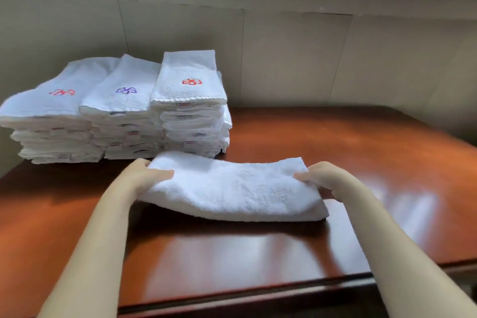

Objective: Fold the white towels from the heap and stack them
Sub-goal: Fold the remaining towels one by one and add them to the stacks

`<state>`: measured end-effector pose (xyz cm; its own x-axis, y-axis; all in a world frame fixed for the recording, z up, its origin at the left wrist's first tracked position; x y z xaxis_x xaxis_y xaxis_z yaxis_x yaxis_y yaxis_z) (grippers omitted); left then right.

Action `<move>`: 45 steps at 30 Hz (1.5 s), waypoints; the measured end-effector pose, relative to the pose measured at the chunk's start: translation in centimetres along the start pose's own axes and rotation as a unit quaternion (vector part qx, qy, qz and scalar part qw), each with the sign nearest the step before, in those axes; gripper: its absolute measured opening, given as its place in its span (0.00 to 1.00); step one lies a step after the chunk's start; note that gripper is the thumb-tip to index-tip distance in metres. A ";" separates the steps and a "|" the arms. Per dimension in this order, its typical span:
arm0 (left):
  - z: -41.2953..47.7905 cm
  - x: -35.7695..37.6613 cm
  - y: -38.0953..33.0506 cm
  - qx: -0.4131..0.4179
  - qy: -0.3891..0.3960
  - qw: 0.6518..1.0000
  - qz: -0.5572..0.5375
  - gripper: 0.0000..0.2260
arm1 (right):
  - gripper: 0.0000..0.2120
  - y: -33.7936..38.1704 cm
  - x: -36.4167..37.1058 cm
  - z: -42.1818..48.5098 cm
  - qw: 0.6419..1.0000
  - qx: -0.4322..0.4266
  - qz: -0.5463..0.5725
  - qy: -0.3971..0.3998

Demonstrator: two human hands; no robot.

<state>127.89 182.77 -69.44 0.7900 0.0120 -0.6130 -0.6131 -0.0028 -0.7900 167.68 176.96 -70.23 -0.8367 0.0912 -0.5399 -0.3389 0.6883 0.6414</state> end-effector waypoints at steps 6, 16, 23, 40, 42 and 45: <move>-0.7 -1.1 2.9 -0.070 0.009 0.966 0.247 0.31 | 0.17 0.8 2.2 -0.9 0.998 -0.036 -0.032 -0.037; -0.5 0.5 2.6 0.011 0.000 0.970 0.242 0.33 | 0.07 -0.2 -0.2 -0.1 0.996 -0.006 -0.006 -0.084; -0.5 0.8 2.3 0.011 -0.005 0.979 0.205 0.31 | 0.13 -1.6 -0.9 0.1 0.996 0.062 0.006 -0.067; -0.7 0.5 2.4 -0.004 -0.018 0.999 -0.038 0.18 | 0.15 -1.1 -1.6 -0.1 0.977 -0.034 -0.159 -0.139; -0.7 0.5 2.5 -0.008 -0.013 0.999 -0.044 0.15 | 0.11 -0.5 -2.1 -0.7 0.965 -0.047 -0.183 -0.179; -0.9 0.2 2.5 -0.016 -0.005 0.998 -0.057 0.14 | 0.03 1.1 -2.0 -2.1 0.942 -0.115 -0.183 -0.255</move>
<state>126.49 181.84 -71.56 0.8542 0.0236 -0.5194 -0.5186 -0.0334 -0.8544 168.08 175.98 -67.32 -0.3493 0.2522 -0.9024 -0.6981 0.5724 0.4302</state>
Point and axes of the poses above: each hand's wrist, its own z-axis towards the middle knuckle, its own x-axis out of the palm, y = z × x, the point moved 7 cm from there along z, towards the middle knuckle, and after that the axes turned 15 degrees about x, right-handed, at the moved point
